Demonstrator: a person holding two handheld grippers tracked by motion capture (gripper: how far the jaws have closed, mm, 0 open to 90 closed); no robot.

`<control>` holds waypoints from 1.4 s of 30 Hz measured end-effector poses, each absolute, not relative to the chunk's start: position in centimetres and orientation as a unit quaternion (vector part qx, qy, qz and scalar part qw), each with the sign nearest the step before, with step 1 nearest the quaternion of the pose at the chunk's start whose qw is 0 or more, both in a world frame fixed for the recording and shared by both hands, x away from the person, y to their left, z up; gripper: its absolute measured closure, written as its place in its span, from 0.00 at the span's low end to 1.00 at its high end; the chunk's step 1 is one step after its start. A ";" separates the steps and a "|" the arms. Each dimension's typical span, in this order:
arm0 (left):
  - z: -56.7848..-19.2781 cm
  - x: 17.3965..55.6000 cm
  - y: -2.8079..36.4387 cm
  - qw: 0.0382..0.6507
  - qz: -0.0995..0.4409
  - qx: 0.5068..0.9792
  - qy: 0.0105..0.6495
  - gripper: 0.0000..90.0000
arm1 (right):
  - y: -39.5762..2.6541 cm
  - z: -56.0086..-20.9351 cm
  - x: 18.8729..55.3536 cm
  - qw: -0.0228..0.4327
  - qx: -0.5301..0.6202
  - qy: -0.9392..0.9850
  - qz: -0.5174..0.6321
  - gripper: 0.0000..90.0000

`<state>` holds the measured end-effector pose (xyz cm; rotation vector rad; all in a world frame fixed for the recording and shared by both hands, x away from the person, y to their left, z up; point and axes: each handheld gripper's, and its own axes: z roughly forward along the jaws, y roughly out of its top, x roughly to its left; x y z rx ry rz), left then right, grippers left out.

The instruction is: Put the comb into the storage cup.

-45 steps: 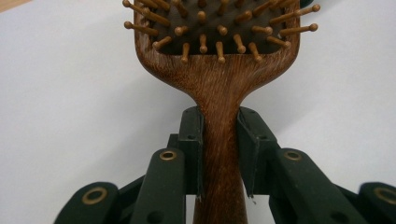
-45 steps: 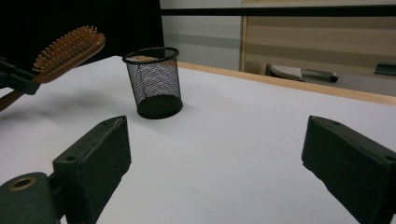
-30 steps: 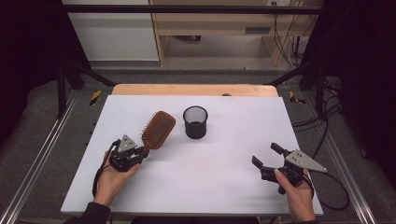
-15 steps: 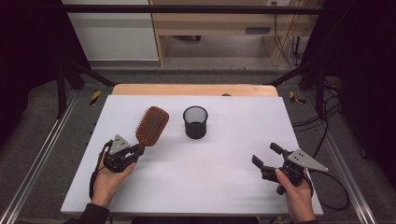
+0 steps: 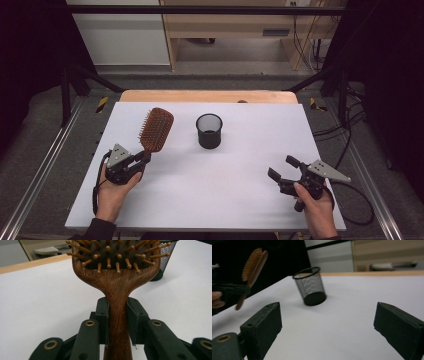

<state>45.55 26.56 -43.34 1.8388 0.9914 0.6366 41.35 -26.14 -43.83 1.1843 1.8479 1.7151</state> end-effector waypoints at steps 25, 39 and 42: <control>-43.0 44.4 23.1 0.478 0.255 0.756 0.368 0.81 | -15.3 -40.7 45.0 0.156 0.407 0.679 0.591 0.13; -43.0 44.2 22.0 0.479 0.251 0.762 0.356 0.81 | -10.8 -40.0 45.7 0.128 0.383 0.689 0.602 0.13; -43.1 44.2 21.9 0.479 0.251 0.763 0.355 0.81 | -10.5 -40.0 45.7 0.125 0.381 0.690 0.603 0.13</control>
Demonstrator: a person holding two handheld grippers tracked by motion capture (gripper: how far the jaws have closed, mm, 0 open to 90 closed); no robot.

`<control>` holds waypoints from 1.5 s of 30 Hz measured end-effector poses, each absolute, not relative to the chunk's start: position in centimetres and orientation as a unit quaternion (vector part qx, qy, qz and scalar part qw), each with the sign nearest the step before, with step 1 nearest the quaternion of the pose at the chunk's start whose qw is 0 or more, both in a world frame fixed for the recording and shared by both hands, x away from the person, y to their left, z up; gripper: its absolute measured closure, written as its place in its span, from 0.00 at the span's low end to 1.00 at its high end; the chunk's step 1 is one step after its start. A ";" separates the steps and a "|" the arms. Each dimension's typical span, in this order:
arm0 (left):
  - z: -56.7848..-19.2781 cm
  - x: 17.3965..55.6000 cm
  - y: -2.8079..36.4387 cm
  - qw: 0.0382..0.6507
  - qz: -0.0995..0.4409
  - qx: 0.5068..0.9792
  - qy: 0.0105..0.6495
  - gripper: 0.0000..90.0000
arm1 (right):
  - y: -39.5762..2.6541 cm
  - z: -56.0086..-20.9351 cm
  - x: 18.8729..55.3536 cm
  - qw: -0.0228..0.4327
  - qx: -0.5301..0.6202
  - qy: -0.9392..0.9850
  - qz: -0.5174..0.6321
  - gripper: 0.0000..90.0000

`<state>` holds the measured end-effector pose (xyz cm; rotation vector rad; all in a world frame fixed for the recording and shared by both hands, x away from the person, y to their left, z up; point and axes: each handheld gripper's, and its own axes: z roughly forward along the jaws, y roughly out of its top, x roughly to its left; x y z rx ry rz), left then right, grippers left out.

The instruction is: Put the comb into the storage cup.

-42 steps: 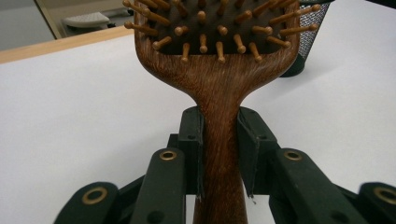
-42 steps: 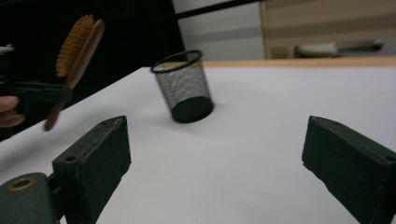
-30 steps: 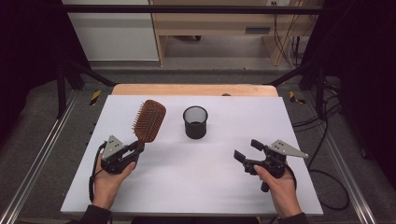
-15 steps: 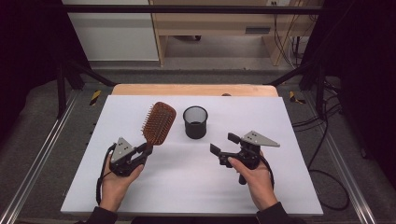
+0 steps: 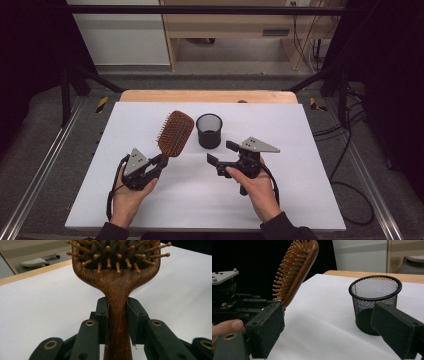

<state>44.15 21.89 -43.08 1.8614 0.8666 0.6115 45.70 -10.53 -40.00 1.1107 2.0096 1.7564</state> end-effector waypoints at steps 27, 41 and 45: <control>-43.3 43.2 19.1 0.477 0.246 0.782 0.317 0.81 | -9.0 -40.2 45.9 0.103 0.378 0.687 0.612 0.12; -43.5 42.7 18.0 0.474 0.246 0.790 0.301 0.81 | -8.9 -40.1 45.6 0.097 0.373 0.683 0.621 0.12; -43.6 42.7 17.8 0.474 0.246 0.792 0.298 0.81 | -8.8 -40.1 45.6 0.095 0.373 0.683 0.621 0.12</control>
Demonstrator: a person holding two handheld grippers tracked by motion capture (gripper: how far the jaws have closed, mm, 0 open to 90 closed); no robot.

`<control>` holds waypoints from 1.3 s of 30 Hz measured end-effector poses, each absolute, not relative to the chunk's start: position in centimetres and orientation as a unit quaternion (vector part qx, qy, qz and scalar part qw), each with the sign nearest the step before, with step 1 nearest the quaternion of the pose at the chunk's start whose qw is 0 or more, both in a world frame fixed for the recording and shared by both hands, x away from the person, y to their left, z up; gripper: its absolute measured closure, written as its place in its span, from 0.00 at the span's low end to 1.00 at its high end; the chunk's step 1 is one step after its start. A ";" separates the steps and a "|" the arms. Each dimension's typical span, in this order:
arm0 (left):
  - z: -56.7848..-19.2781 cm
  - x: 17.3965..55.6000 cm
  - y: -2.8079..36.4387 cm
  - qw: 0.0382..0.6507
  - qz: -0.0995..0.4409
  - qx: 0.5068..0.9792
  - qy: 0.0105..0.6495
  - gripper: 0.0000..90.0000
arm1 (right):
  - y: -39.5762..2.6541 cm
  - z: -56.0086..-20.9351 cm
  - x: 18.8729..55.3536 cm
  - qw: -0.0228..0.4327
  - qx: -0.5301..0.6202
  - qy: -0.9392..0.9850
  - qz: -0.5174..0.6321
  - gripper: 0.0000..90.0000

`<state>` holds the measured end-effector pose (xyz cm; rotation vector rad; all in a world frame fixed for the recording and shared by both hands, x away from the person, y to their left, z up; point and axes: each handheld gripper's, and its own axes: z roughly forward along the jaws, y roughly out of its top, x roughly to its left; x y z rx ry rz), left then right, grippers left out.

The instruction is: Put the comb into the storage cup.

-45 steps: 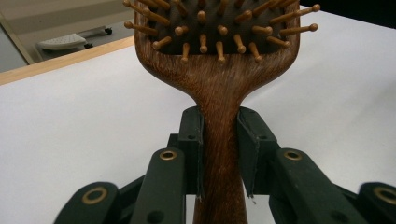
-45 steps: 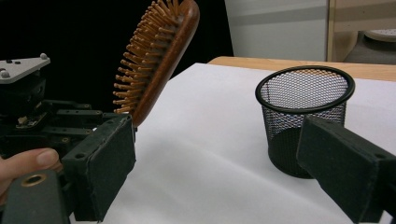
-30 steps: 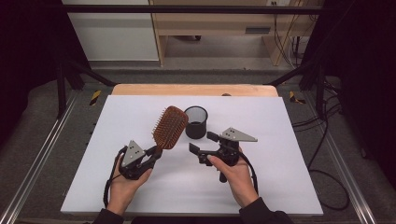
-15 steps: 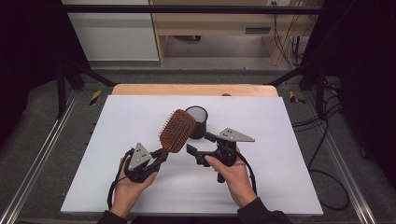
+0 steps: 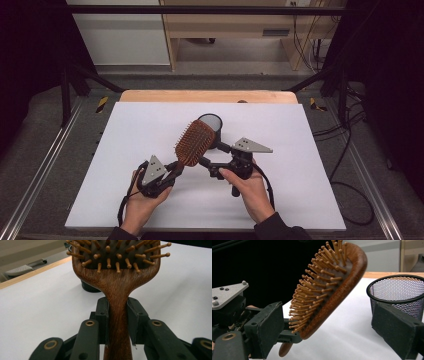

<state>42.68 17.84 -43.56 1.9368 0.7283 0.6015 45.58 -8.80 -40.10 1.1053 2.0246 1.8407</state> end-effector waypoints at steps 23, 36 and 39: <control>-43.5 42.4 17.4 0.478 0.247 0.793 0.287 0.81 | -8.4 -40.3 45.7 0.087 0.377 0.680 0.622 0.04; -43.4 42.1 17.0 0.477 0.251 0.796 0.277 0.81 | -8.4 -40.2 45.8 0.077 0.376 0.675 0.630 0.11; -43.4 42.0 16.9 0.477 0.252 0.797 0.273 0.81 | -8.4 -40.1 45.8 0.074 0.377 0.673 0.632 0.12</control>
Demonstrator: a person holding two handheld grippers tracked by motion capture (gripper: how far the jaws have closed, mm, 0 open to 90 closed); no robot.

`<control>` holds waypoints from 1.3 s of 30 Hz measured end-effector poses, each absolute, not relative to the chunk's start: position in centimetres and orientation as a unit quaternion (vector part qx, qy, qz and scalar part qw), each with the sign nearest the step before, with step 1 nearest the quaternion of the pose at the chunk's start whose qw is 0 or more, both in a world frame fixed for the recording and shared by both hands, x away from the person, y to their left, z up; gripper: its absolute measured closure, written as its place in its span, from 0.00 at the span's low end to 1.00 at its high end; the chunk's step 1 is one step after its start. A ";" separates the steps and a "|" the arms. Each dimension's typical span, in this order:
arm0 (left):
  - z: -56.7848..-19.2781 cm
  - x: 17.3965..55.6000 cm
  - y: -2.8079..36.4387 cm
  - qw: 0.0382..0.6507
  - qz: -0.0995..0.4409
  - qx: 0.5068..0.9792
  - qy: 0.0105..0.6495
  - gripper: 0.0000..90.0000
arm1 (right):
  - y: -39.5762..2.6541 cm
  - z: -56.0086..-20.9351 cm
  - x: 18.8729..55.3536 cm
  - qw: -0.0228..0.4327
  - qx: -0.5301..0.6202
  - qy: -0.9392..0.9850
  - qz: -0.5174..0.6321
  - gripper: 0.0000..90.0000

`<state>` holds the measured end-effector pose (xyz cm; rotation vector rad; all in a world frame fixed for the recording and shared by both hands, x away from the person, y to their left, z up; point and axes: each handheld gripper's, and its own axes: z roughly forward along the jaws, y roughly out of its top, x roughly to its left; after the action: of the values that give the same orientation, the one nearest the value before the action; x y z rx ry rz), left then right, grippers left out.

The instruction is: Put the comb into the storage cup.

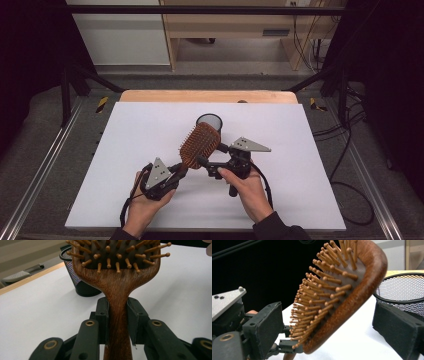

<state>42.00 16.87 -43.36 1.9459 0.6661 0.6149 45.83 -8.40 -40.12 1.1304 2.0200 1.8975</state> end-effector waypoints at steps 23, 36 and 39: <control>-43.0 41.6 16.6 0.486 0.259 0.793 0.260 0.81 | -8.3 -38.0 46.8 0.051 0.391 0.638 0.662 0.31; -43.1 41.6 16.7 0.495 0.264 0.784 0.266 0.81 | -8.2 -37.6 46.5 0.031 0.399 0.619 0.675 0.54; -43.1 41.5 16.7 0.500 0.265 0.779 0.270 0.81 | -8.0 -37.4 46.4 0.027 0.403 0.613 0.679 0.56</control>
<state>41.51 16.74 -43.15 1.8850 0.6525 0.6399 46.36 -8.00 -37.42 1.2458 1.8932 2.0954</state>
